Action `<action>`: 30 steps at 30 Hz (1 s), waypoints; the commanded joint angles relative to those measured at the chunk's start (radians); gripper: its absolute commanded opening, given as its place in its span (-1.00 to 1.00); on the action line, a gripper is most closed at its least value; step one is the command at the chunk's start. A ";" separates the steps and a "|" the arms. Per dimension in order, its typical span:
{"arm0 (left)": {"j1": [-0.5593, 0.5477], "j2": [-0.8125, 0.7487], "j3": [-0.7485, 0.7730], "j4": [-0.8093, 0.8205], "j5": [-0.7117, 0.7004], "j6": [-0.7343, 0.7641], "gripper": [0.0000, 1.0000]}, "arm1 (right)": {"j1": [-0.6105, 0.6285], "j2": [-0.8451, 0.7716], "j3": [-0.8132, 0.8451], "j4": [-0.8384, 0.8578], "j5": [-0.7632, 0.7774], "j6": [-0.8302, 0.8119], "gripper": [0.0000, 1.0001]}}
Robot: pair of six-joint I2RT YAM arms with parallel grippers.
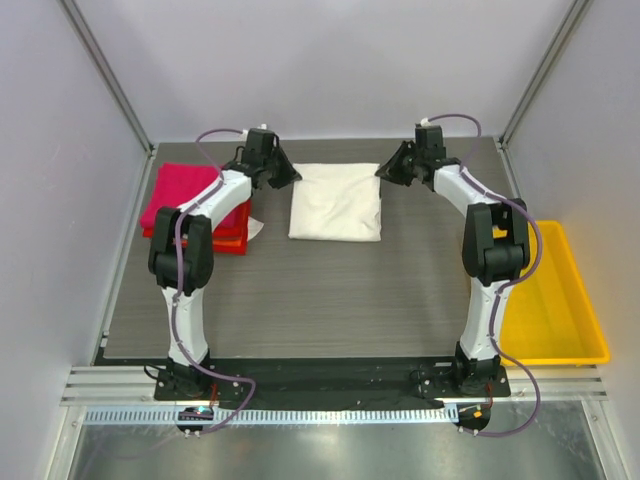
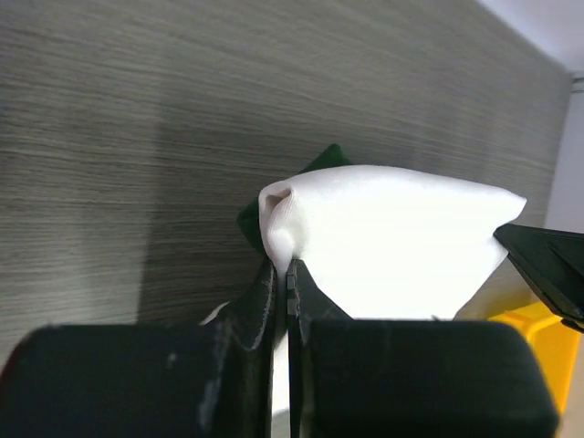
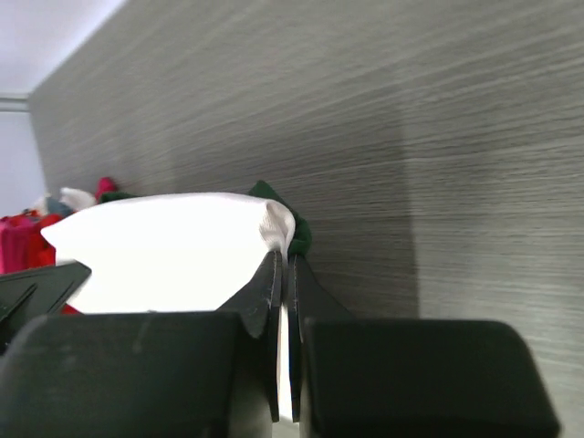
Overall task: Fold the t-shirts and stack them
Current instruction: Neatly place the folded tshirt to the corner
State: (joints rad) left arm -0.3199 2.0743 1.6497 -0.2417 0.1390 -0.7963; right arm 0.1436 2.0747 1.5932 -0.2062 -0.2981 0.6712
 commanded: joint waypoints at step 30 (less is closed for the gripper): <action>0.067 -0.566 0.038 -0.247 0.033 0.061 -0.99 | 0.177 -0.562 -0.027 -0.035 0.039 0.022 -0.97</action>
State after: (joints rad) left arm -0.2913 1.5772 1.6238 -0.4152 0.1844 -0.7681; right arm 0.2905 1.5436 1.5150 -0.2592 -0.2802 0.6693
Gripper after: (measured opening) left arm 0.021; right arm 0.047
